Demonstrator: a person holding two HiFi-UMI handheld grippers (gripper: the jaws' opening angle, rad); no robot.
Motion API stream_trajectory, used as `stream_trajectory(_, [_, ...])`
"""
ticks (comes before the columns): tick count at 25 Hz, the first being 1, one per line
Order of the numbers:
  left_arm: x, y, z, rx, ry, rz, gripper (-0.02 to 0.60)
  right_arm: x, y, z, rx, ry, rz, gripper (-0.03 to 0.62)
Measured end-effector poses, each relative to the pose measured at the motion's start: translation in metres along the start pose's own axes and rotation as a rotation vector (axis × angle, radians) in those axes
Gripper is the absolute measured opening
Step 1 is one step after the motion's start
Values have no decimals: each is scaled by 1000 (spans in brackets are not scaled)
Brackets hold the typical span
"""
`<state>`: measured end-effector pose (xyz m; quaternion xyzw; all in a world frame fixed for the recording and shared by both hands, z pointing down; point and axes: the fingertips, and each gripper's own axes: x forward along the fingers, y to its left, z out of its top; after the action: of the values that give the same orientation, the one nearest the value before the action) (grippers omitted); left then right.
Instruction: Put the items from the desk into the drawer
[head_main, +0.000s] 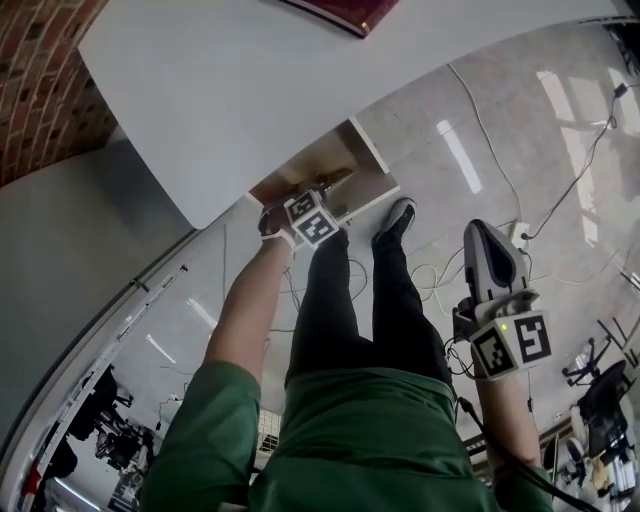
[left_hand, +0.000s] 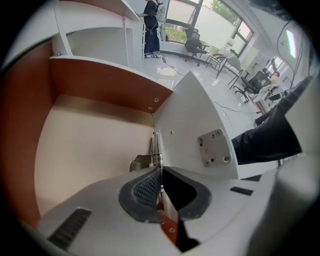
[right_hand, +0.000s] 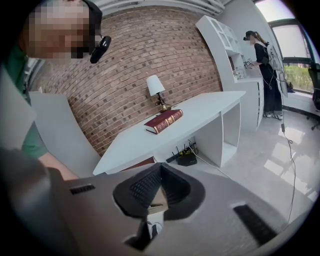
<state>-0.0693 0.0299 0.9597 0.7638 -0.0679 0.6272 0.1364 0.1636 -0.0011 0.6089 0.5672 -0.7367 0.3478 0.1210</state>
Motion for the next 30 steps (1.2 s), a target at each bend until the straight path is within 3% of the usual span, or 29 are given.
stream_trajectory(6, [10,13,-8,4,34,-15,12,5,-8,-14,37,23,-29,3])
stream_trajectory(11, [13,27,-14,-56,39,22,15,10,1,-19,47,35,-19,3])
stream_trajectory(14, [12,31,-16,-88,43,46,61,12,7,-17,46,33,-5,3])
stream_trajectory(15, [10,32,-15,-98,38,54,100,13,9,-15,40,30,1,2])
stream_trajectory(19, [-2,39,-16,-84,37,98,143,15,13,-2,14,12,9,3])
stream_trajectory(25, [-30,28,-13,-95,22,119,146,9,21,23,-5,-28,21,2])
stream_trajectory(30, [-63,18,16,-100,-54,154,143,5,39,60,-20,-111,75,3])
